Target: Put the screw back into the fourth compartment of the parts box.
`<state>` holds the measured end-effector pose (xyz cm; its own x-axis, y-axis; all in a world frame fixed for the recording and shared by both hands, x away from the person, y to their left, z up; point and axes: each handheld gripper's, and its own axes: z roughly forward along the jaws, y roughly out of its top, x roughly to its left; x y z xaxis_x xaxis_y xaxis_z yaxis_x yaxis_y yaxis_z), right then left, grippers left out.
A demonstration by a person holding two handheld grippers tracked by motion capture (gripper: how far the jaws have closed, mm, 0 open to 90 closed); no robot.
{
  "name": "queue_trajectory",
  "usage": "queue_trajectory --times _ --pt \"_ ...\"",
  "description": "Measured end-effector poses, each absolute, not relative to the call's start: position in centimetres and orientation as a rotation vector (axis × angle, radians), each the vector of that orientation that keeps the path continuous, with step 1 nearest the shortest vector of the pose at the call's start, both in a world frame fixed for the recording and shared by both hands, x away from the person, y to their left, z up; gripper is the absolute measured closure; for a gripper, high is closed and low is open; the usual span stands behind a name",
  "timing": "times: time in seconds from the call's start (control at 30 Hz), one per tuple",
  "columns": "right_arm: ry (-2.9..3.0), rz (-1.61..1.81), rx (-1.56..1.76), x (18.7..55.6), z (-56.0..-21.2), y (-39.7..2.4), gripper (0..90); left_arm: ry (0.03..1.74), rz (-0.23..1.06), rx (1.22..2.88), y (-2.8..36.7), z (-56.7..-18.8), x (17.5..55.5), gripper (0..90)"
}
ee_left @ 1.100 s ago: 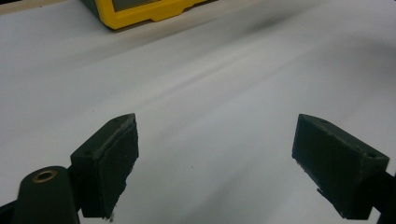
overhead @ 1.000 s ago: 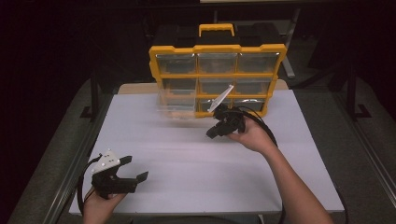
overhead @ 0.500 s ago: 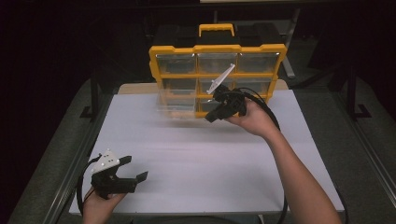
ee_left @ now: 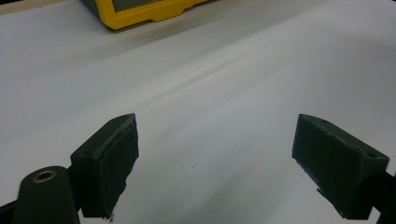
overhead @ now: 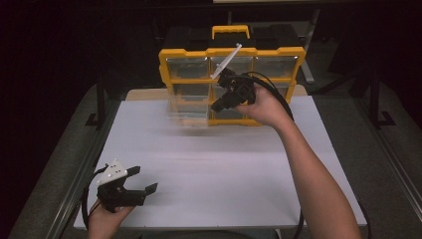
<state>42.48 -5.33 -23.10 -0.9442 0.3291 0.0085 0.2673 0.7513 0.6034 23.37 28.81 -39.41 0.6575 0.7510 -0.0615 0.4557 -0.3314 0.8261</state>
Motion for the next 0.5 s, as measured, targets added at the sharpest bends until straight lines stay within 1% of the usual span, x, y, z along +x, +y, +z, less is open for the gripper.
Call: queue_trajectory --times 0.23,0.5 --pt "2.855 0.947 0.465 43.6 -22.4 -3.2 84.6 0.939 0.422 1.974 28.9 -39.4 23.3 14.1" --pt "2.875 0.927 0.456 44.4 -22.8 -0.6 84.5 0.935 0.417 1.979 28.9 -39.4 23.4 14.1"
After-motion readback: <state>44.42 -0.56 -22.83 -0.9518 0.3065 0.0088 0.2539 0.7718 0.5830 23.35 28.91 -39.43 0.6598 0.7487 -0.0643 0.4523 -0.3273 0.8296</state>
